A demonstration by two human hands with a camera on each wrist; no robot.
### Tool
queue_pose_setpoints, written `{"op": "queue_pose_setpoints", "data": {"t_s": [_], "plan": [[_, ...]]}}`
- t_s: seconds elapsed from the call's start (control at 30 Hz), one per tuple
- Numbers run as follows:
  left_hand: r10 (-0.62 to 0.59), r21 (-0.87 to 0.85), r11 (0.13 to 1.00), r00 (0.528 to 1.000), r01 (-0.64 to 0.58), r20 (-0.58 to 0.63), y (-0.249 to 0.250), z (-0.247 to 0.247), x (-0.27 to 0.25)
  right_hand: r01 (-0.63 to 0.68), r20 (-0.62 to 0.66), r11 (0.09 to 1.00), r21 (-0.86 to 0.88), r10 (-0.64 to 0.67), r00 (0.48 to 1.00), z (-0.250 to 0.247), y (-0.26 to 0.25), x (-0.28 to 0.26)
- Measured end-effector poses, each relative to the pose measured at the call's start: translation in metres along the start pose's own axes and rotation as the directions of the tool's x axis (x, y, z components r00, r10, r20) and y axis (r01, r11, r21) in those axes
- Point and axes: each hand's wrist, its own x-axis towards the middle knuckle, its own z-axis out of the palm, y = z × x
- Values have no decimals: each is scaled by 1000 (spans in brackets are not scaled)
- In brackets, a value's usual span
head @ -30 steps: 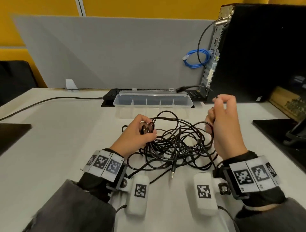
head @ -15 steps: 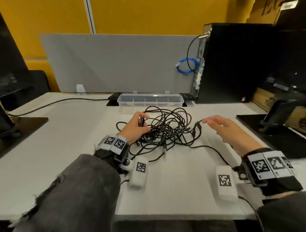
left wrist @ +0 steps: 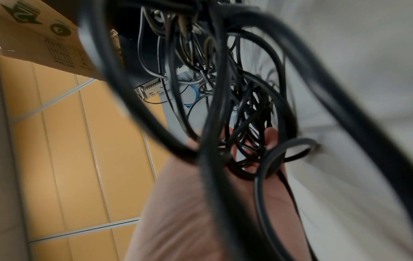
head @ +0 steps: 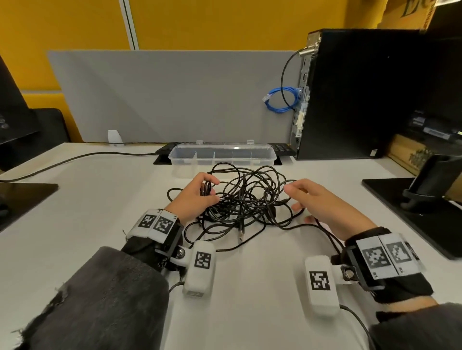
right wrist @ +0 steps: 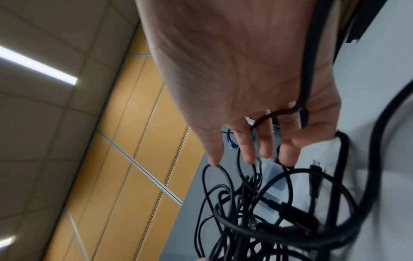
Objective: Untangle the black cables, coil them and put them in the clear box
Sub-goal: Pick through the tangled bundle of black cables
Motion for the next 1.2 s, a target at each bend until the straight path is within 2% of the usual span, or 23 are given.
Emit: {"op": "queue_pose_setpoints", "data": {"t_s": [0.2, 0.3, 0.37, 0.43, 0.53, 0.6, 0.67, 0.7, 0.77, 0.8, 0.83, 0.87, 0.9, 0.97, 1.0, 1.03, 1.07, 1.13, 1.17, 1.2], "plan": [[12, 34, 999, 1000, -12, -7, -1, -1, 2, 46, -62, 992, -119, -53, 997, 2, -2, 8], [30, 31, 999, 999, -29, -41, -1, -2, 5, 112, -223, 961, -254, -171, 960, -2, -3, 13], [35, 33, 999, 998, -33, -56, -1, -1, 7, 158, -307, 949, -272, -241, 921, -4, -3, 13], [34, 30, 999, 998, -32, -61, -1, -1, 10, 203, -292, 949, -241, -270, 917, -4, -4, 11], [26, 17, 1000, 997, -25, -71, -2, -1, 11, 192, -159, 940, -283, -243, 957, -5, 1, 12], [32, 4, 999, 994, -32, -100, -3, -2, 12, 203, -168, 922, -330, -269, 948, -7, 2, 14], [43, 11, 999, 991, -42, -125, -3, -5, 11, 216, -337, 930, -299, -314, 888, -14, 0, 13], [55, 17, 998, 989, -53, -135, -2, -6, 11, 240, -466, 934, -264, -342, 816, -20, 0, 13], [81, 23, 997, 985, -79, -151, -1, -6, 12, 295, -690, 926, -237, -374, 620, -33, 1, 9], [86, 21, 996, 983, -84, -160, -1, -6, 12, 289, -749, 927, -239, -365, 553, -40, 4, 8], [86, 17, 996, 982, -84, -166, 0, -6, 13, 253, -778, 936, -244, -344, 525, -46, 8, 7], [82, 10, 997, 982, -82, -168, 0, -6, 14, 192, -788, 950, -248, -313, 530, -51, 14, 8], [78, 0, 997, 982, -79, -171, -1, -5, 15, 121, -774, 961, -247, -271, 572, -56, 19, 10], [75, -22, 997, 981, -80, -178, -2, -5, 16, -57, -689, 956, -287, -165, 705, -61, 26, 12], [73, -31, 996, 981, -80, -180, -1, -5, 16, -162, -647, 924, -346, -111, 754, -61, 25, 12], [70, -36, 996, 980, -78, -184, -1, -5, 16, -257, -627, 873, -415, -71, 775, -58, 20, 11], [64, -39, 997, 980, -73, -188, -1, -5, 16, -308, -627, 822, -479, -76, 775, -52, 11, 8], [51, -50, 997, 979, -62, -196, 0, -4, 17, -244, -571, 726, -643, -244, 784, -33, -14, -1], [46, -61, 996, 979, -59, -200, 0, -4, 17, -156, -467, 661, -734, -324, 823, -19, -29, -7], [43, -79, 995, 978, -60, -205, 0, -4, 16, -48, -312, 609, -792, -336, 889, -5, -40, -10]]}}
